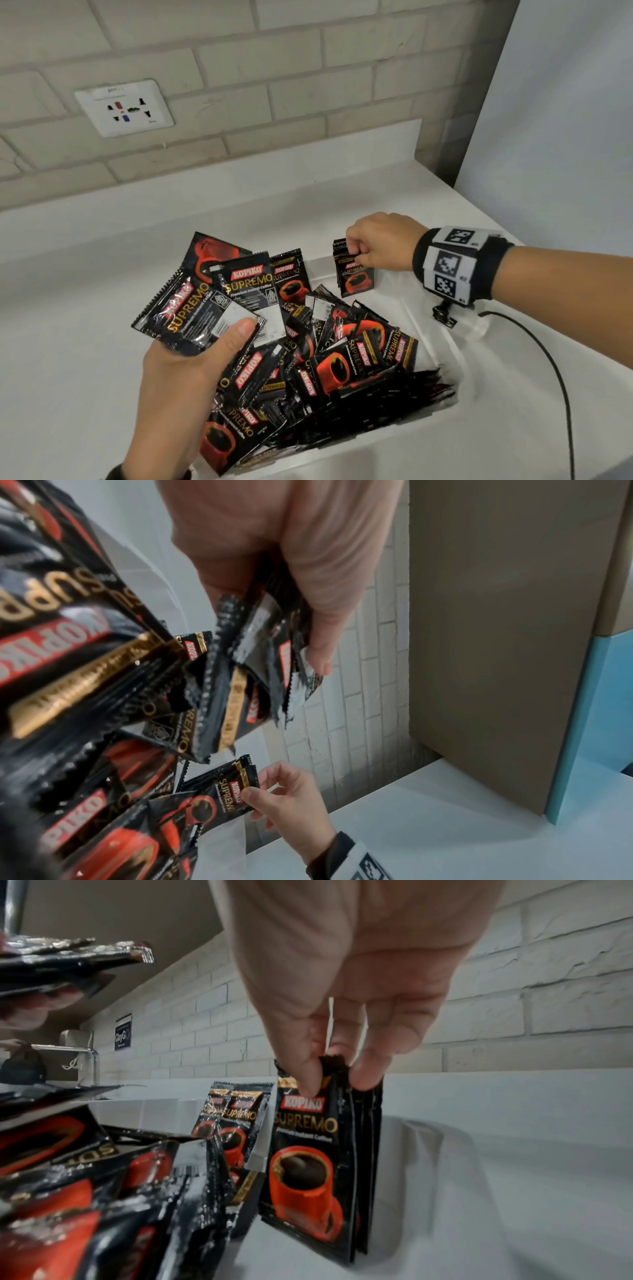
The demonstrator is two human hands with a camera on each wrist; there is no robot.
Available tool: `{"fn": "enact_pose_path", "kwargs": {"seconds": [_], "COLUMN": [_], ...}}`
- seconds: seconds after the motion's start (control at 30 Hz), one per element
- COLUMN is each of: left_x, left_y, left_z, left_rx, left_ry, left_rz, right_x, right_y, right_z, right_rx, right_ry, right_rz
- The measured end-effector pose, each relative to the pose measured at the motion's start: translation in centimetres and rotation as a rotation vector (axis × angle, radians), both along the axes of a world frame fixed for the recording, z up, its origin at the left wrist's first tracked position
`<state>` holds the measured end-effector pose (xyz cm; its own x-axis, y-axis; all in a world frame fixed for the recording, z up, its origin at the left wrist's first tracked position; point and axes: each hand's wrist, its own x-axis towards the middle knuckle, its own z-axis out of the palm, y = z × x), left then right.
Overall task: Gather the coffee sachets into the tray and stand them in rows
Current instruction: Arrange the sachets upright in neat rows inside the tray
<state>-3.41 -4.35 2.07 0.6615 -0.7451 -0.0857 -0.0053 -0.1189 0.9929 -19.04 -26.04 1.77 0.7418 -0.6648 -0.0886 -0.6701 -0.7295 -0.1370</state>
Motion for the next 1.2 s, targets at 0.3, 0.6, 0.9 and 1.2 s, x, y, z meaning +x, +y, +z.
{"fn": "enact_pose_path", "kwargs": {"seconds": [0.3, 0.6, 0.9, 1.2], "left_x": [-0.2, -0.5, -2.6, -4.1], "left_y": [-0.3, -1.1, -3.3, -3.0], "left_z": [-0.4, -0.6, -0.6, -1.1], "left_rx": [-0.022, -0.095, -0.184, -0.189], "left_ry": [0.025, 0.107, 0.061, 0.037], "left_rz": [-0.024, -0.107, -0.23, -0.303], "right_x": [-0.1, -0.7, 0.9, 2.2], "right_y": [-0.3, 0.5, 8.6, 9.7], "right_z": [0.1, 1.9, 4.9, 2.6], "right_rx": [-0.053, -0.106, 0.426, 0.479], "right_ry": [0.034, -0.049, -0.465, -0.488], "right_rz": [0.0, -0.035, 0.086, -0.021]}}
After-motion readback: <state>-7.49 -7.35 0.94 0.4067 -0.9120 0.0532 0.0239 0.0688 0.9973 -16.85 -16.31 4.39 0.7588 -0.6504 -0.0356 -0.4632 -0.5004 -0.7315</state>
